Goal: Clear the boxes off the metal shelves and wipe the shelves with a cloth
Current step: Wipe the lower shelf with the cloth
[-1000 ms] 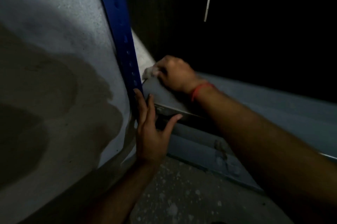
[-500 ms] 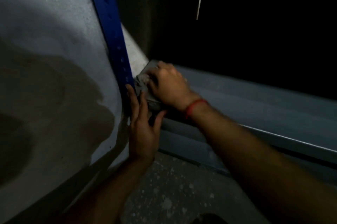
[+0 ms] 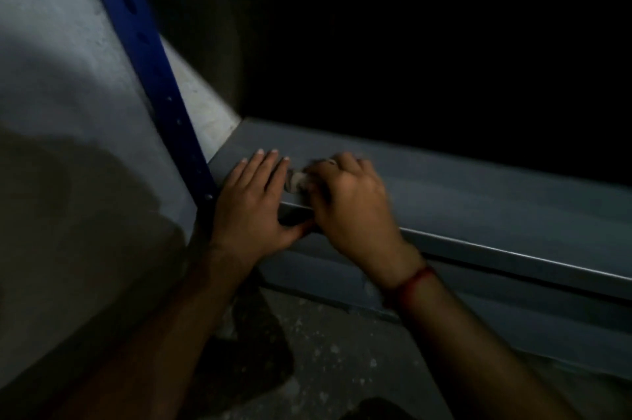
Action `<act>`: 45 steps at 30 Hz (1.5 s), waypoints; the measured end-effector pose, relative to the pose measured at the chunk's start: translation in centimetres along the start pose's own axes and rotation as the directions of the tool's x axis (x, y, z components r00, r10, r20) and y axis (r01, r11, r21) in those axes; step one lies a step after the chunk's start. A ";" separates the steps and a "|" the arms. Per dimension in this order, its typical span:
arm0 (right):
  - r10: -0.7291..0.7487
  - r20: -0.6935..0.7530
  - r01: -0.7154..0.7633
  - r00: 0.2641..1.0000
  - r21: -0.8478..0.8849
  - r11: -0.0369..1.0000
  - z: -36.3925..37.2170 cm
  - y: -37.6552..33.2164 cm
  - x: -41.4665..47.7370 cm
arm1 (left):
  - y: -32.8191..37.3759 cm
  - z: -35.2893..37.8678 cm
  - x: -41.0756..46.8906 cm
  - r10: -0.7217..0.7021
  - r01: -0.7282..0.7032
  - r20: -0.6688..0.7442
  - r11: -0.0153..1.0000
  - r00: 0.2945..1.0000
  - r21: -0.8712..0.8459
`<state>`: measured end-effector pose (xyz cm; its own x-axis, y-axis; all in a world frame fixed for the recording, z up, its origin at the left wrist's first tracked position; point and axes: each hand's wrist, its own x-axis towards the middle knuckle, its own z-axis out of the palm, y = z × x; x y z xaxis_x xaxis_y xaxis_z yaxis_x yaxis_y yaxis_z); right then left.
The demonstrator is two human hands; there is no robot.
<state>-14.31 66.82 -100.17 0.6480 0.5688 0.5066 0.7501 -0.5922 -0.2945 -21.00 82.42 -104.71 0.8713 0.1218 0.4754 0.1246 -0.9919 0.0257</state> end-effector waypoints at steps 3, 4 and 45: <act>-0.123 0.089 0.123 0.988 0.000 0.992 1.5 1.4 4.3 | 0.2 -0.1 0.0 -0.021 0.021 0.012 1.000 1.000 0.019; -0.097 0.127 0.103 0.987 -0.042 0.994 1.3 2.9 5.7 | 0.4 -0.2 0.0 -0.028 0.028 0.019 0.999 0.999 0.023; 0.482 0.083 -0.413 0.872 -0.404 0.817 -8.3 19.8 0.7 | 0.4 -0.6 0.0 -0.037 0.034 0.058 0.997 0.998 0.067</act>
<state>-0.07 50.78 -98.95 0.9376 0.2582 0.2328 0.2916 -0.9487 -0.1224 -21.21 81.98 -104.11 0.8923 0.1608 0.4219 0.1850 -0.9826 -0.0169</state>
